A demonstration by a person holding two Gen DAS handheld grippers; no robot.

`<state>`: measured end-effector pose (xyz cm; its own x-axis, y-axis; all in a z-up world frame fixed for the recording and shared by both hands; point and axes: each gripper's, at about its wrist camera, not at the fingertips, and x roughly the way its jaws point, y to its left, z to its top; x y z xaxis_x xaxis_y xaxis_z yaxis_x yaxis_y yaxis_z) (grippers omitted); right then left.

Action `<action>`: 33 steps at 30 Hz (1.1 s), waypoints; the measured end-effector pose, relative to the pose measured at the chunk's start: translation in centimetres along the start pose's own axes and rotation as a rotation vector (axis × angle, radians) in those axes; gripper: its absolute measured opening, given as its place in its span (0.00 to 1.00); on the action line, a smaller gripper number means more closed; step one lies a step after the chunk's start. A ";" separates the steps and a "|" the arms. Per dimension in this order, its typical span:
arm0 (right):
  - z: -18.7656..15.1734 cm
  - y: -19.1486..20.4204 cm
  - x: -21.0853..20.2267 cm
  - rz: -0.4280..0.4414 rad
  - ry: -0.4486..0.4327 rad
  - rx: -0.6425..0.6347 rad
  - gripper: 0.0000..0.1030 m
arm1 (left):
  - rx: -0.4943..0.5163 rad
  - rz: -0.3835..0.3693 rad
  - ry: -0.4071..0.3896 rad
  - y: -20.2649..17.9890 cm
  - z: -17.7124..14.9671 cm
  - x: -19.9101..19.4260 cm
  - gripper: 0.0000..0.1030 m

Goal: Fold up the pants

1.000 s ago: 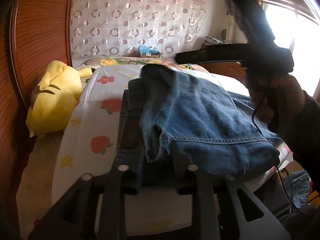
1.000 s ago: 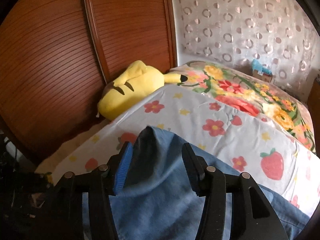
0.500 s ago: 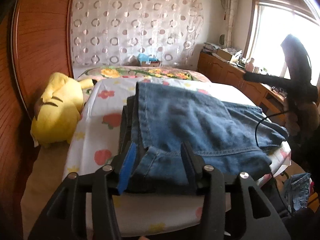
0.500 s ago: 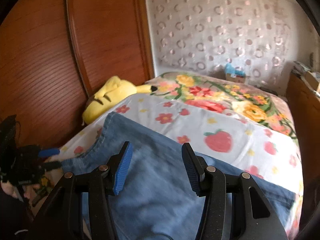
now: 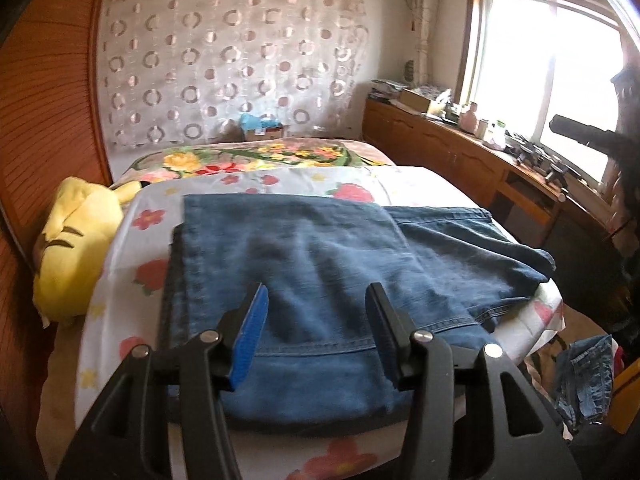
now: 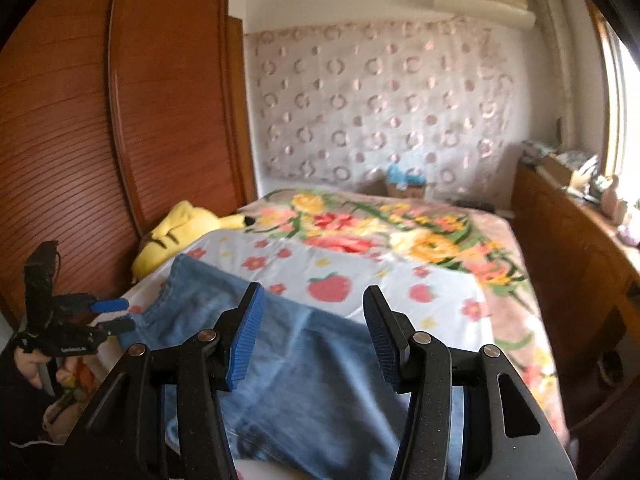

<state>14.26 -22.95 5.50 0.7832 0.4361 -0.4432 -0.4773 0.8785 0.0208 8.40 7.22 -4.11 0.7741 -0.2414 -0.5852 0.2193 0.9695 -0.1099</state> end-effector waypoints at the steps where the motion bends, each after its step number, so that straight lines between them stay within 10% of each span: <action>1: 0.1 -0.5 -0.8 -0.015 -0.006 -0.003 0.51 | 0.006 -0.002 -0.001 -0.4 0.2 0.2 0.48; 33: -14.7 -9.6 0.9 -0.187 0.195 0.204 0.58 | 0.019 -0.004 0.160 -7.3 -3.4 9.1 0.49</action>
<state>13.69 -33.82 -8.30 0.7495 0.2350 -0.6189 -0.2273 0.9694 0.0928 11.81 -1.90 -11.37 0.6690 -0.2342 -0.7054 0.2345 0.9671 -0.0987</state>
